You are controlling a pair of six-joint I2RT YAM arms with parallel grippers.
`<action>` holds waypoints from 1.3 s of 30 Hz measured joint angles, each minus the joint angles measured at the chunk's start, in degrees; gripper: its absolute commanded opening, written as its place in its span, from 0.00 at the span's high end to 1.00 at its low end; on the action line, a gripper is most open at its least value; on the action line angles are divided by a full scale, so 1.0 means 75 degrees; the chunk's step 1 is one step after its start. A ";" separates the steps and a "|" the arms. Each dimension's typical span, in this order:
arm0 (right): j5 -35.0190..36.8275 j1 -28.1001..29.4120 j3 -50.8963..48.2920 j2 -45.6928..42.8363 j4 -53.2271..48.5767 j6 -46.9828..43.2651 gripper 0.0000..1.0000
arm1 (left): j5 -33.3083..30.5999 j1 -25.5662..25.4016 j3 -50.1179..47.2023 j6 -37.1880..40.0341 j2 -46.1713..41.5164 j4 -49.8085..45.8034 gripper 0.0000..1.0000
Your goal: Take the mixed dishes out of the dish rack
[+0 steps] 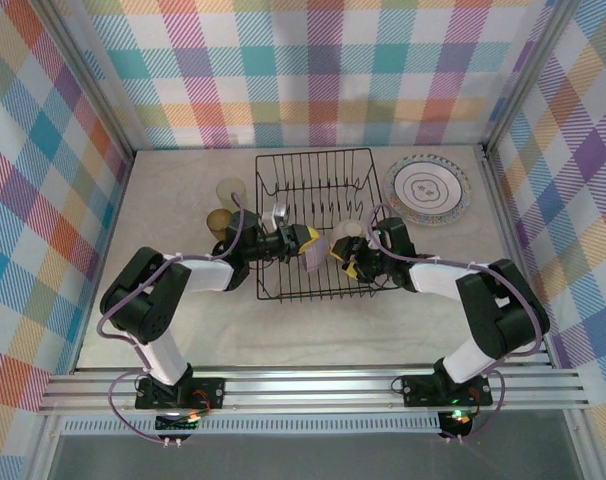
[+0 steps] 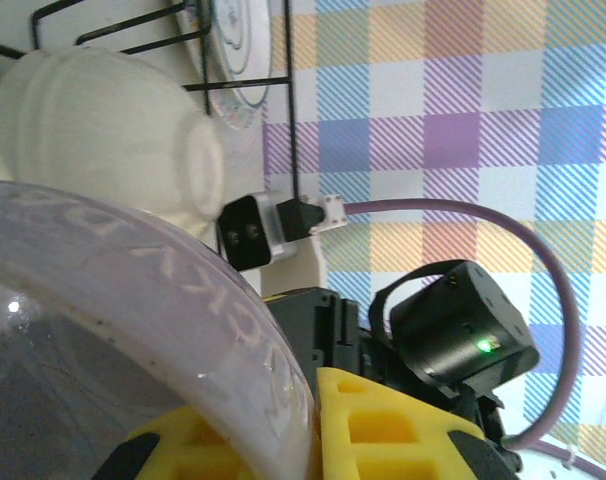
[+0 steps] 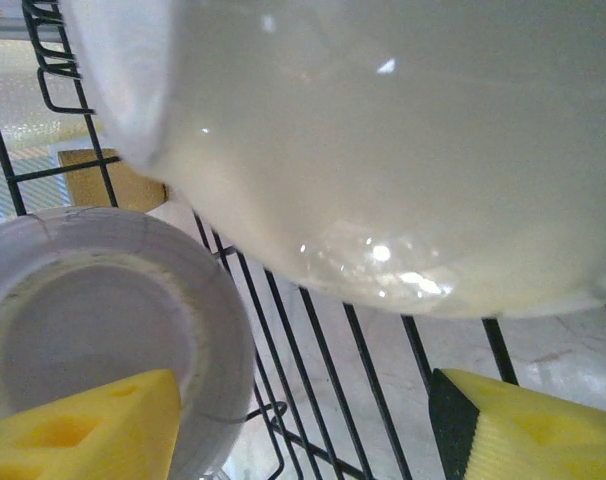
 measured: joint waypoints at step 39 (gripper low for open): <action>0.0688 0.0000 0.0536 -0.3902 -0.3246 -0.3010 0.01 | -0.4619 0.0000 0.3500 0.6886 -0.5179 -1.3094 1.00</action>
